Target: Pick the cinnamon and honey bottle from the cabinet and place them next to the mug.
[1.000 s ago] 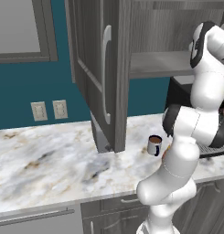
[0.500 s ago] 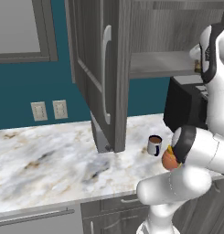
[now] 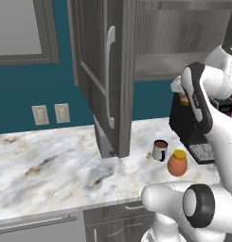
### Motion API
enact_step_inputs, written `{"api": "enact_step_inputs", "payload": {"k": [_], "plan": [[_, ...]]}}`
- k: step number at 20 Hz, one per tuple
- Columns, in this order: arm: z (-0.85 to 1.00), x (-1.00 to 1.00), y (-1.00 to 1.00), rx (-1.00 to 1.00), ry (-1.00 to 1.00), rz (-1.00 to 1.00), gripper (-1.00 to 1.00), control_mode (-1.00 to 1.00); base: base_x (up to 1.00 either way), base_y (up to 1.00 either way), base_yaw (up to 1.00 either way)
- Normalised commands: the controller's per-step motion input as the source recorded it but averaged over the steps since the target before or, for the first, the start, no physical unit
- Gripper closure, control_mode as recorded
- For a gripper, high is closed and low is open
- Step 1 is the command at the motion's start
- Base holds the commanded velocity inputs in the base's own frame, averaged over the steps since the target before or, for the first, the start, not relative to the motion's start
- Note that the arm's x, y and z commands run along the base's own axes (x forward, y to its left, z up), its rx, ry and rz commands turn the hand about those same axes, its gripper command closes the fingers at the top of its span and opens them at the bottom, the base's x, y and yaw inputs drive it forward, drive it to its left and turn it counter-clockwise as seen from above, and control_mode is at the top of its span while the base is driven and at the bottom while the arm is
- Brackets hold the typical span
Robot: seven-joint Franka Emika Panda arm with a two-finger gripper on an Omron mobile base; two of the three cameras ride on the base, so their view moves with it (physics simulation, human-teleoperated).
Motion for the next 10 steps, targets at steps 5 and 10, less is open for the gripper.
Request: {"api": "enact_step_inputs", "payload": {"k": [5, 10], "plan": [[-1.0, -0.06, 1.0, 0.0, 0.23, -0.3, 1.0, -1.0, 0.0, 0.0, 0.0], [-0.65, 0.21, 0.72, -0.01, 0.07, -0.51, 1.0, -1.0, 0.0, 0.0, 0.0]]}}
